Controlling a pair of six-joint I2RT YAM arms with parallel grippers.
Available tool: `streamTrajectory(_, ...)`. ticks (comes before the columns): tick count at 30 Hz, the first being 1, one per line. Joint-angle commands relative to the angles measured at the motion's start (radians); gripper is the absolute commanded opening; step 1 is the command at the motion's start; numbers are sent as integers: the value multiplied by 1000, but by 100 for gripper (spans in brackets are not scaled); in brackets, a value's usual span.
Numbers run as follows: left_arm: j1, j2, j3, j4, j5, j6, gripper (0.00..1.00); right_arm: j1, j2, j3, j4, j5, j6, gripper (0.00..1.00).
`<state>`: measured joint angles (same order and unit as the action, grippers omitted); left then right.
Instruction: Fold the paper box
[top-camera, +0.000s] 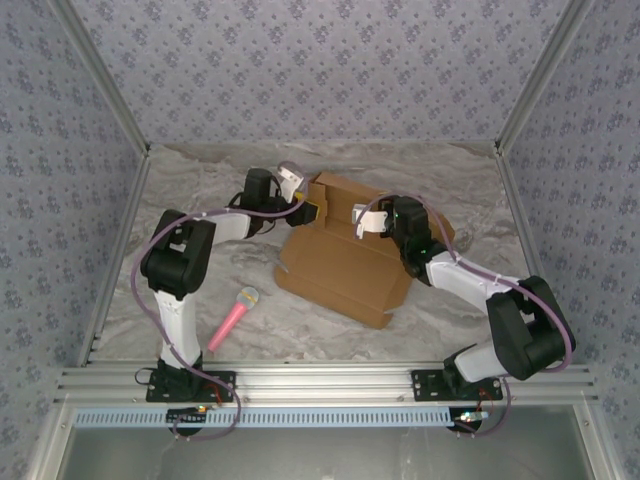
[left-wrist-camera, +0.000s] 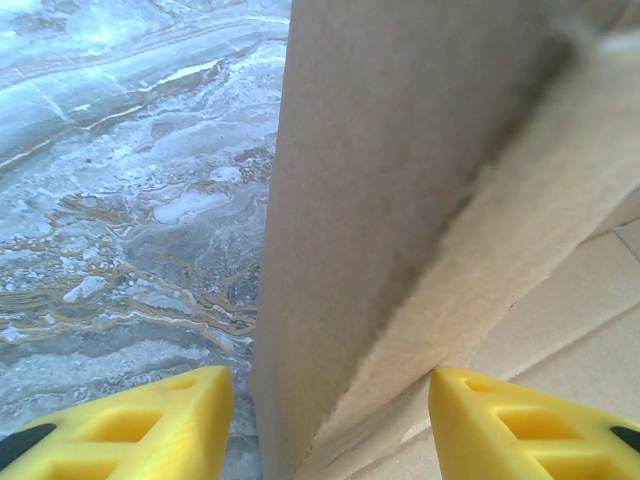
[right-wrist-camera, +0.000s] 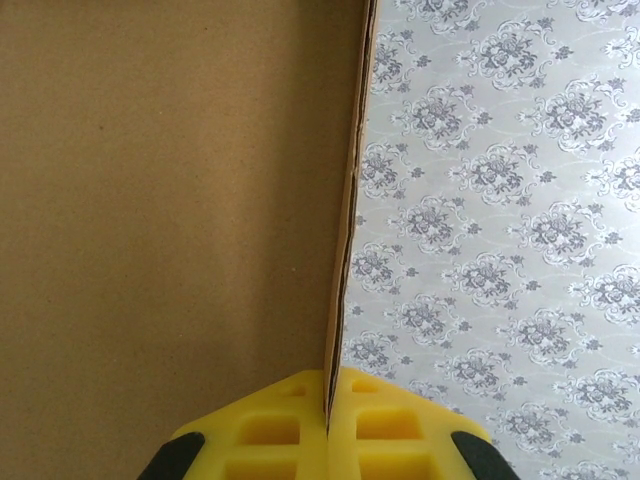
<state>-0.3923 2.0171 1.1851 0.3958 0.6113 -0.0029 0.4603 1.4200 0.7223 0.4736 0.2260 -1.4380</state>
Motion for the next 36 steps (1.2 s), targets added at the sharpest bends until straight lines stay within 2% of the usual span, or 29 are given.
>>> streamTrajectory(1,-20,-54,-20,138,-67,-8,54,16,3,-20,-27,-2,-38,0)
streamTrajectory(7,-32,-45,-35,221,-108,-20,52,19,3,-18,-32,0,-35,0)
streamTrajectory(12,-49,-19,-14,229,-149,-21,43,21,4,-15,-39,-1,-25,0)
streamTrajectory(18,-77,-4,-11,232,-250,-23,37,22,3,-10,-45,-1,-21,0)
streamTrajectory(27,-102,0,-13,245,-401,-25,39,19,3,2,-64,-4,-5,0)
streamTrajectory(36,-111,27,22,257,-411,-41,39,11,5,19,-108,-20,24,0)
